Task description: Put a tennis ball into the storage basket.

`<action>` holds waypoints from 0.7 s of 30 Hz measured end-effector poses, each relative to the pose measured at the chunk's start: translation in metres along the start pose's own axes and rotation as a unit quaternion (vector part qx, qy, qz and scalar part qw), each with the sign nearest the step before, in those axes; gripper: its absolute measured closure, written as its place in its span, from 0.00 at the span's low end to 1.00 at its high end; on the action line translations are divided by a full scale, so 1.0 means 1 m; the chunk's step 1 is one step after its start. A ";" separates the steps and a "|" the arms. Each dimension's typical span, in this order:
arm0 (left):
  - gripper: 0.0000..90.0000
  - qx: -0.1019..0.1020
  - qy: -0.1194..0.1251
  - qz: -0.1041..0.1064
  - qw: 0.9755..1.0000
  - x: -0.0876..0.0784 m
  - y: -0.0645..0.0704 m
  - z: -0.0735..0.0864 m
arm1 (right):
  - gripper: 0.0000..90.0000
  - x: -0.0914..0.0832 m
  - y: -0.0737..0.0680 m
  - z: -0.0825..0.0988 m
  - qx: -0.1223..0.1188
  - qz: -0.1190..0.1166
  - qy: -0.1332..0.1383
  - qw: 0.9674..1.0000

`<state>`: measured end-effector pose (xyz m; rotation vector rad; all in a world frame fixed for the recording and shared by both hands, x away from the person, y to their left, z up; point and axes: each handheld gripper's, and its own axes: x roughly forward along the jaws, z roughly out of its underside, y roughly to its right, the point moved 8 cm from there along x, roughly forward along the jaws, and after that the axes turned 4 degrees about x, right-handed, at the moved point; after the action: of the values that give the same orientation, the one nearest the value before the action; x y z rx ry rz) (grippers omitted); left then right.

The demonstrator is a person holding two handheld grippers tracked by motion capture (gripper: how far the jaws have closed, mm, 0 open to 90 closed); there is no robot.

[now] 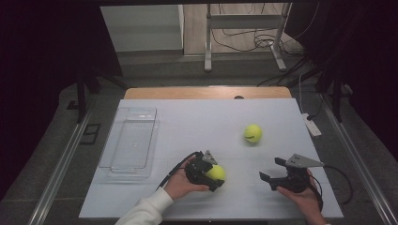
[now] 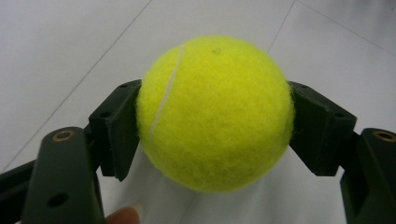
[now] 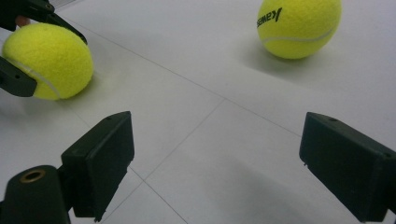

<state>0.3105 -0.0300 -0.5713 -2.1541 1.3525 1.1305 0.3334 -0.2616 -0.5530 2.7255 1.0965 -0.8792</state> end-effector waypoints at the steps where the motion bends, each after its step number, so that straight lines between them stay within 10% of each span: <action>1: 0.29 0.001 0.002 0.001 1.000 0.000 0.000 0.000 | 0.12 0.000 0.000 0.000 -0.001 0.000 0.000 1.000; 21: 0.29 0.006 0.047 -0.002 0.999 -0.019 0.002 -0.009 | 0.12 0.000 0.000 0.000 -0.003 0.003 -0.001 1.000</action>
<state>0.3084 -0.0253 -0.5508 -2.2261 1.3899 1.0293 0.3332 -0.2621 -0.5529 2.7220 1.0882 -0.8764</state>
